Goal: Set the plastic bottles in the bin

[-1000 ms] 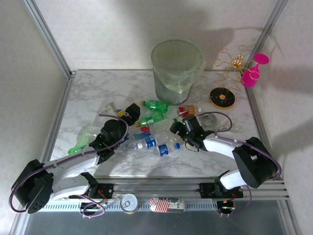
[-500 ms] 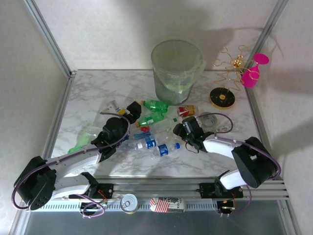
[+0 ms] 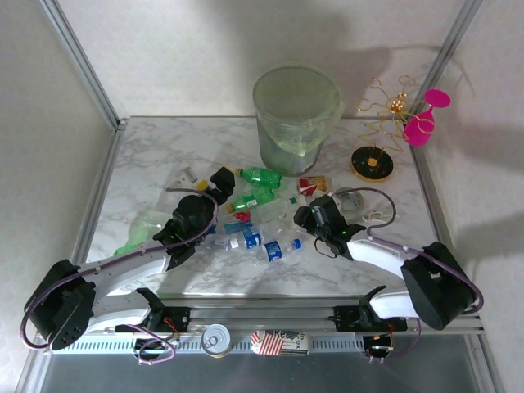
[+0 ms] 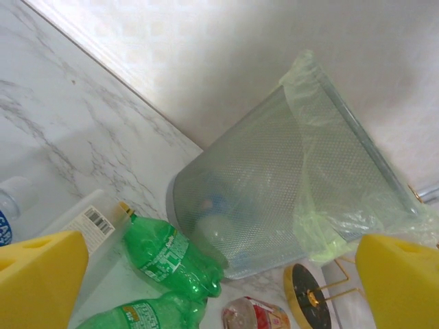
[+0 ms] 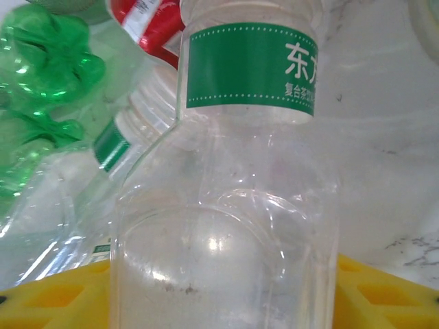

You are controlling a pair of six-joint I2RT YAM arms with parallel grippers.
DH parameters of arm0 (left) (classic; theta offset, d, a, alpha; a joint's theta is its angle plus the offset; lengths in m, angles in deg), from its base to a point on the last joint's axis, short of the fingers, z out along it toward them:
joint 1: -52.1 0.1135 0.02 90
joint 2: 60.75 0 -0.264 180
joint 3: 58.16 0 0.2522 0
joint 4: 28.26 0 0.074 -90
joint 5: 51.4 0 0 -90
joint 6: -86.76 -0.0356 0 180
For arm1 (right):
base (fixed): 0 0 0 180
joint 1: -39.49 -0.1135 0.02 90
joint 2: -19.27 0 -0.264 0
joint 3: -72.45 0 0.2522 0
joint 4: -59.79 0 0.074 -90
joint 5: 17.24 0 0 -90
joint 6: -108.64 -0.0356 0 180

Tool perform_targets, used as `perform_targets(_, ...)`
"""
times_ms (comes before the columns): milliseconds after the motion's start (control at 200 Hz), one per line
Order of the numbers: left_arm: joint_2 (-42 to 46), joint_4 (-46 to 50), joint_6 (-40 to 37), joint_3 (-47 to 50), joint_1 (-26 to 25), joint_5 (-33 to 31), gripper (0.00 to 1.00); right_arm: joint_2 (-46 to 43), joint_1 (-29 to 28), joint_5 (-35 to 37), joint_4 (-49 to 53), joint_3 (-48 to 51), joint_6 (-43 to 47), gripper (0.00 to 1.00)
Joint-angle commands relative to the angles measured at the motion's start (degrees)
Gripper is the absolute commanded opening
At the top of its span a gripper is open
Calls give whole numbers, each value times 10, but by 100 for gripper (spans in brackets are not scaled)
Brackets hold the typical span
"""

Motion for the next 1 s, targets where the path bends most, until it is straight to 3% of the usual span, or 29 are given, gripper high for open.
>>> perform_targets(0, 0, 9, 10, 7, 2, -43, 100, -40, -3, 5, -16, 6, 45, 41)
perform_targets(215, 1, 15, 2, 14, 23, -46, 100, -129, -3, 17, -5, -17, 102, 38)
perform_targets(451, 5, 17, 10, 36, 57, -24, 100, -172, -2, 31, 34, -129, 211, 37)
perform_targets(611, 13, 12, 7, 52, 78, 1, 100, -102, 1, 40, 96, -286, 303, 38)
perform_targets(746, 24, 15, 11, 66, 83, 0, 100, -22, 7, 26, 73, -391, 380, 38)
perform_targets(991, 65, 42, -7, 81, 91, 9, 100, 139, 52, -39, 24, -562, 406, 39)
